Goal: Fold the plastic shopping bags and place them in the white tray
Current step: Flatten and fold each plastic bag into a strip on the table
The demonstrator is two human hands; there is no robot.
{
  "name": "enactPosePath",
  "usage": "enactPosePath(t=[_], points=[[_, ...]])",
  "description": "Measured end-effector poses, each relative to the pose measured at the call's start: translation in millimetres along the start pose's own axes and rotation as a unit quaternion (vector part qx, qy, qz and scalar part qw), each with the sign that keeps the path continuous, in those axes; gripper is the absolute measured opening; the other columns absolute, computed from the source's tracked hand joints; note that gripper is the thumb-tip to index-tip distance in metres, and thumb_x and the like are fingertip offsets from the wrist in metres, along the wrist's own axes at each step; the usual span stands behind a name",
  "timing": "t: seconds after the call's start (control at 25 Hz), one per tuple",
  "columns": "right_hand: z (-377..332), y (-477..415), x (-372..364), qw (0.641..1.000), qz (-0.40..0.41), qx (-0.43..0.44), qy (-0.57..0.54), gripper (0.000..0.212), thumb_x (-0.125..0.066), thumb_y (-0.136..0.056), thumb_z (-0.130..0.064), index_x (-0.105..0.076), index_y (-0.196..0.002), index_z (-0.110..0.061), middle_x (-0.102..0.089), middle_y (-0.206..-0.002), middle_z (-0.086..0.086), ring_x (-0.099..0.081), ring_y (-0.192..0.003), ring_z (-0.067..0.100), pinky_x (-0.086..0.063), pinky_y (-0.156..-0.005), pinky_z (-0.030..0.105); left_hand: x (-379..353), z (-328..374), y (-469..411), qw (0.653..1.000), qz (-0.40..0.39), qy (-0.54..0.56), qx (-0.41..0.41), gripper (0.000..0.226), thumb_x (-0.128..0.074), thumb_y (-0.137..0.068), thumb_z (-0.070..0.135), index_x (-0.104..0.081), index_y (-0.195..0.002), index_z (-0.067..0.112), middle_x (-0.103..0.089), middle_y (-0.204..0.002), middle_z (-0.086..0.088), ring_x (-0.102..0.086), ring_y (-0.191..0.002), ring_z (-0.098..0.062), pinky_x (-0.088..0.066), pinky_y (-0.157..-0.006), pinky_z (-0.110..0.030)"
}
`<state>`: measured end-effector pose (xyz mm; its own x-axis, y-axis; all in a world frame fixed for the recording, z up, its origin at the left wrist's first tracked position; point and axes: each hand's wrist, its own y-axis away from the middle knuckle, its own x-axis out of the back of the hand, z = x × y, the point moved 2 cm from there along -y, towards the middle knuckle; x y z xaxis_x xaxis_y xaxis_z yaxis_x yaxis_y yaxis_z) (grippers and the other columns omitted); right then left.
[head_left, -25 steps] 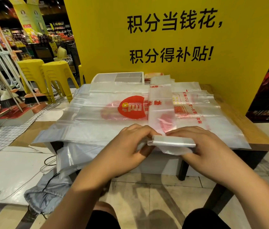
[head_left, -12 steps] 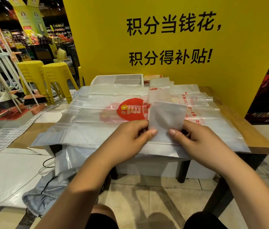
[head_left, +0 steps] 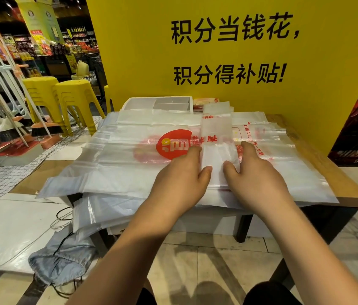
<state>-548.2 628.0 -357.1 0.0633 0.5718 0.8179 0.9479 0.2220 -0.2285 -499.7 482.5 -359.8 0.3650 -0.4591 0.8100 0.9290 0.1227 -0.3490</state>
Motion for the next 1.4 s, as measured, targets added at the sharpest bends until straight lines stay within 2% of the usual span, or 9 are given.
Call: enactPosePath(t=[0.12, 0.28, 0.4, 0.6, 0.72, 0.88, 0.96, 1.2, 1.4], points=[[-4.8, 3.5, -4.9, 0.994, 0.038, 0.025, 0.098, 0.050, -0.039, -0.100, -0.034, -0.033, -0.148, -0.019, -0.067, -0.117, 0.014, -0.062, -0.104, 0.037, -0.043, -0.073, 0.038, -1.8, 2.8, 0.2, 0.998, 0.022, -0.050, -0.021, 0.047, -0.045, -0.102, 0.032, -0.036, -0.148, 0.031, -0.066, -0.123, -0.001, -0.063, -0.106, -0.023, -0.054, -0.083, -0.040], [-7.1, 1.4, -8.9, 0.983, 0.054, 0.012, 0.175, 0.040, -0.038, -0.099, -0.033, -0.047, -0.133, -0.013, -0.064, -0.111, 0.011, -0.061, -0.100, 0.033, -0.035, -0.066, 0.033, -6.8, 5.3, -0.3, 0.994, 0.006, -0.106, -0.039, 0.041, -0.041, -0.102, 0.025, -0.052, -0.142, 0.024, -0.062, -0.127, -0.003, -0.056, -0.115, -0.024, -0.050, -0.087, -0.038], [2.1, -8.3, -7.2, 0.978, 0.062, 0.074, 0.184, 0.053, -0.045, -0.098, -0.033, -0.038, -0.147, -0.013, -0.050, -0.135, 0.012, -0.050, -0.120, 0.033, -0.041, -0.084, 0.038, -7.0, 1.4, -4.9, 0.988, 0.006, -0.149, -0.049, 0.038, -0.043, -0.100, 0.026, -0.059, -0.133, 0.016, -0.057, -0.123, -0.008, -0.049, -0.118, -0.027, -0.047, -0.094, -0.042], [20.7, -22.2, -6.3, 0.961, -0.020, 0.239, 0.139, 0.043, -0.039, -0.103, -0.037, -0.053, -0.142, -0.025, -0.040, -0.156, -0.003, -0.034, -0.144, 0.018, -0.031, -0.114, 0.038, -8.8, -6.5, -11.2, 0.981, -0.077, -0.161, -0.078, 0.041, -0.036, -0.104, 0.030, -0.045, -0.142, 0.017, -0.033, -0.156, -0.003, -0.022, -0.146, -0.019, -0.013, -0.120, -0.037], [30.1, -25.7, -7.7, 0.956, -0.105, 0.242, 0.132, 0.056, -0.022, -0.103, -0.053, -0.038, -0.152, -0.030, -0.028, -0.161, -0.010, -0.021, -0.149, 0.008, -0.017, -0.122, 0.031, -7.8, -12.2, -14.1, 0.977, -0.129, -0.154, -0.069, 0.043, -0.030, -0.106, 0.038, -0.037, -0.144, 0.021, -0.035, -0.154, 0.001, -0.022, -0.145, -0.015, -0.008, -0.122, -0.043], [34.3, -27.5, -2.2, 0.936, -0.187, 0.248, 0.163, 0.071, -0.008, -0.094, -0.067, -0.012, -0.158, -0.035, -0.004, -0.164, -0.018, 0.001, -0.150, 0.000, 0.002, -0.121, 0.023, -5.1, -17.7, -18.6, 0.963, -0.179, -0.181, -0.085, 0.059, -0.022, -0.104, 0.056, -0.023, -0.155, 0.027, -0.006, -0.167, 0.006, 0.001, -0.153, -0.011, 0.003, -0.123, -0.049], [34.5, -26.9, -0.8, 0.929, -0.206, 0.253, 0.174, 0.075, 0.000, -0.090, -0.071, -0.003, -0.157, -0.038, 0.004, -0.163, -0.020, 0.009, -0.148, -0.004, 0.006, -0.121, 0.025, -6.0, -18.4, -19.0, 0.956, -0.205, -0.187, -0.099, 0.063, -0.016, -0.103, 0.058, -0.013, -0.159, 0.029, -0.003, -0.168, 0.008, 0.004, -0.153, -0.011, 0.005, -0.123, -0.048], [37.2, -28.7, 1.8, 0.909, -0.254, 0.258, 0.205, 0.078, 0.004, -0.086, -0.076, 0.013, -0.155, -0.040, 0.020, -0.160, -0.021, 0.026, -0.142, -0.007, 0.016, -0.117, 0.022, 1.3, -23.9, -21.7, 0.937, -0.273, -0.205, -0.068, 0.086, -0.006, -0.086, 0.076, 0.002, -0.159, 0.032, 0.008, -0.166, 0.013, 0.012, -0.152, -0.010, 0.011, -0.122, -0.048], [51.6, -34.4, 15.3, 0.897, -0.301, 0.255, 0.198, 0.086, -0.010, -0.083, -0.085, 0.017, -0.153, -0.043, 0.027, -0.156, -0.026, 0.032, -0.136, -0.015, 0.019, -0.113, 0.018, 6.9, -27.0, -22.0, 0.926, -0.314, -0.199, -0.067, 0.093, -0.010, -0.080, 0.080, 0.007, -0.158, 0.034, 0.015, -0.165, 0.015, 0.015, -0.151, -0.008, 0.009, -0.123, -0.046]])
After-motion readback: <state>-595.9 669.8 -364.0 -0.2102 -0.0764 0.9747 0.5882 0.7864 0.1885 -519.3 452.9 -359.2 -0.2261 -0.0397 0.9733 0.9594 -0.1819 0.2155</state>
